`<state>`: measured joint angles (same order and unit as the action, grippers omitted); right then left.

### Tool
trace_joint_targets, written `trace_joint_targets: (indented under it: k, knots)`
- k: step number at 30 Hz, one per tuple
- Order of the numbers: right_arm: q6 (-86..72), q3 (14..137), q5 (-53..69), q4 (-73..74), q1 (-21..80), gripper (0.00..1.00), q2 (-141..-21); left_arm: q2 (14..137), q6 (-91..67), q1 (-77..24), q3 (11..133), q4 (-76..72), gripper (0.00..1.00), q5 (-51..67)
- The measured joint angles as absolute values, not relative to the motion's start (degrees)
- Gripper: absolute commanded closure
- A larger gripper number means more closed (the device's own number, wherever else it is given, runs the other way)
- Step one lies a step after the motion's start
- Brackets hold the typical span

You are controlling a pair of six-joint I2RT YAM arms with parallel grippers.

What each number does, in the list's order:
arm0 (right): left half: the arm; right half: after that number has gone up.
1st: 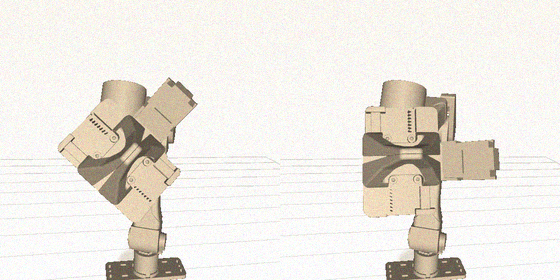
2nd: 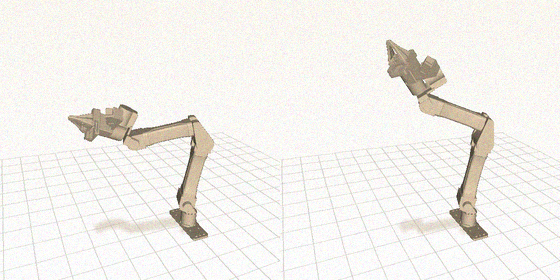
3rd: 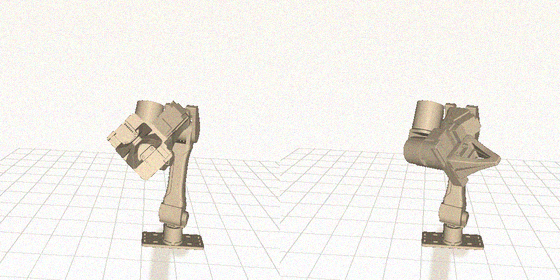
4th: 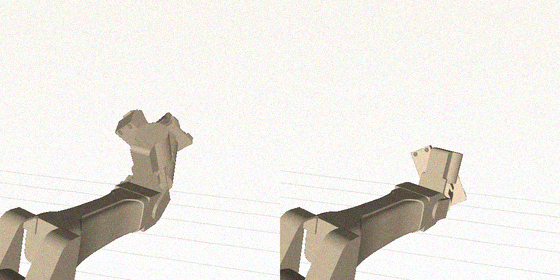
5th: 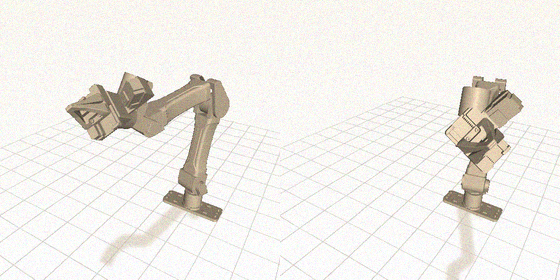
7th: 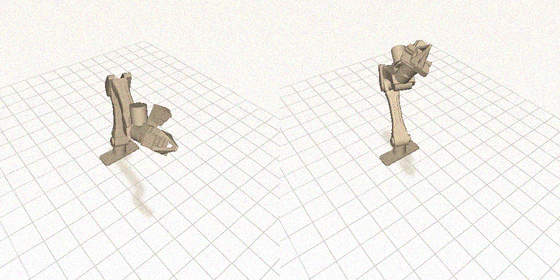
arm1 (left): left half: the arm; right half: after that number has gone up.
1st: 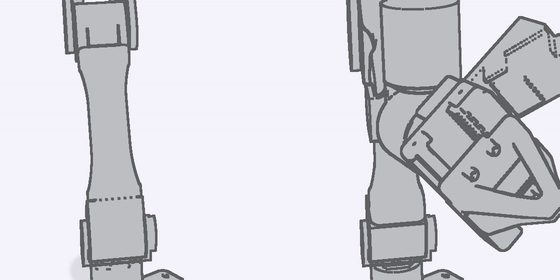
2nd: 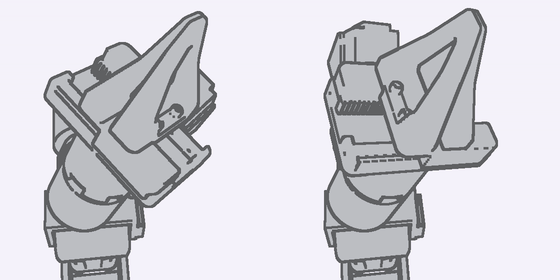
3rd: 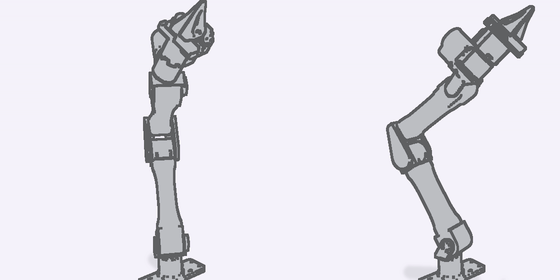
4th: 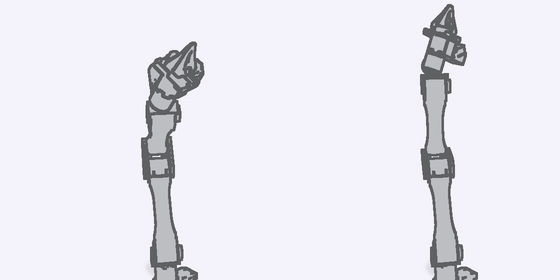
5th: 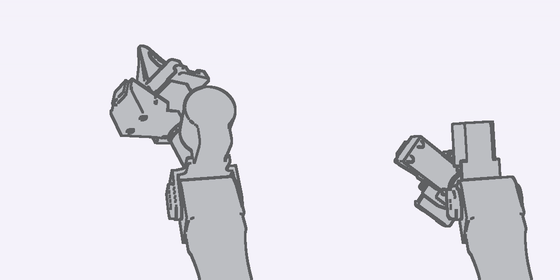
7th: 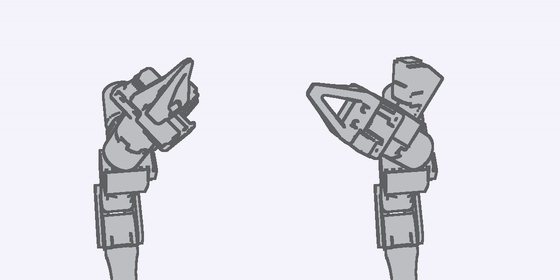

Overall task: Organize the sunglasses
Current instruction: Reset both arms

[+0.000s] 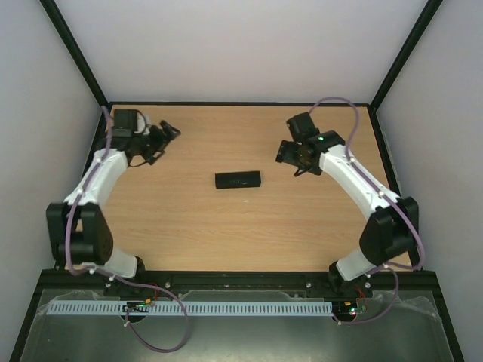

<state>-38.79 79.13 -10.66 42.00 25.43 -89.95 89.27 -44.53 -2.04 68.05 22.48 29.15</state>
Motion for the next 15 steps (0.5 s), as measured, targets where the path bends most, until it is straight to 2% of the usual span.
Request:
trace_joint_targets:
  k: [5,9,14,15]
  knots:
    - [-36.1,69.8,-18.5,32.4,22.6,0.01,-80.2,74.8,-42.5,3.9,60.6,20.2,0.01,22.9]
    - [-33.0,59.1,-23.9,21.9,20.4,0.01,-71.9,66.5,-40.3,4.5,52.7,18.0,0.01,15.0]
    - [-28.5,38.1,-31.4,2.3,14.2,0.01,-61.5,59.2,-35.2,4.5,39.8,6.9,0.01,6.4]
    - [-28.4,37.0,-31.7,1.6,13.6,0.01,-61.1,58.6,-34.3,4.6,37.3,5.0,0.01,4.9]
